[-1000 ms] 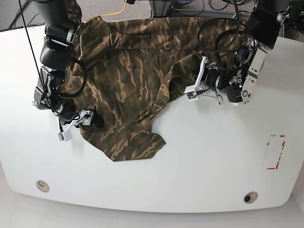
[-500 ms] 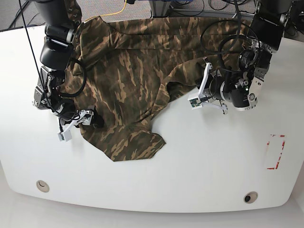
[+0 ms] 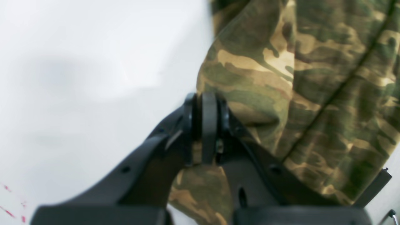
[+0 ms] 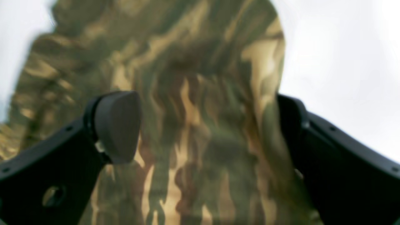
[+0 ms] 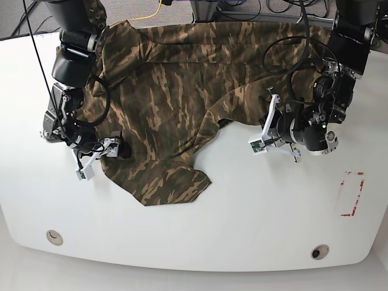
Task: Layout the t-shirt on the table in an organized manner, then fold the t-shirt properly
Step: 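Move the right gripper onto the shirt's middle and grasp the fabric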
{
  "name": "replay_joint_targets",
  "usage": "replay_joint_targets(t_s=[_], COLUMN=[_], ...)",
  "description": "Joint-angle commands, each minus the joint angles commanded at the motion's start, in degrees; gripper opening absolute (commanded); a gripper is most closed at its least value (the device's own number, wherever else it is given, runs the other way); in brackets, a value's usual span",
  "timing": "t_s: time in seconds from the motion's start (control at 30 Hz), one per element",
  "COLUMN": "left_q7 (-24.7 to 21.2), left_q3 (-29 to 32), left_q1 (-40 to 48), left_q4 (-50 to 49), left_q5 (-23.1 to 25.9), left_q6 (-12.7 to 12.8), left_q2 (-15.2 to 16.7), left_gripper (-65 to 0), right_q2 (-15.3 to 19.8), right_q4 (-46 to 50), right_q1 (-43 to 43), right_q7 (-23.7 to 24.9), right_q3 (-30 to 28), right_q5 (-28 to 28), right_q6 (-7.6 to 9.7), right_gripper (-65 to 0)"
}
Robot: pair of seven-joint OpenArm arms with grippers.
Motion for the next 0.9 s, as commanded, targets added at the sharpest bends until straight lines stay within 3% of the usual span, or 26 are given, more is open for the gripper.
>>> replay_joint_targets(t_s=[0.23,0.37,0.63,0.9], left_q7=[0.0,0.0,-0.1,-0.3], left_q3=[0.1,0.0,0.0,0.1], left_q1=[-1.1,-1.2,-2.1,-4.6], left_q4=[0.0,-0.1,-0.1,-3.6], left_q5=[0.0,0.3,7.0,10.7], left_q6=[0.0,0.0,0.0,0.0], left_q2=[-0.1,-0.1,0.1,0.1], left_gripper=[-64.6,-64.6,-64.3,-64.3], right_q2=[-6.2,-9.2,-11.3,-11.3], right_q4=[8.7,12.3,20.6,21.5], right_q1=[-1.9,-3.2,-5.6,-5.7], right_q7=[-5.9,-7.4,-7.5,-7.6], right_q3=[-0.5,-3.9,-9.8,-10.8], right_q5=[0.0,-0.1,-0.3,-0.4], right_q6=[0.00,0.00,0.00,0.00], right_gripper=[-6.5,-6.5,-6.7,-6.7])
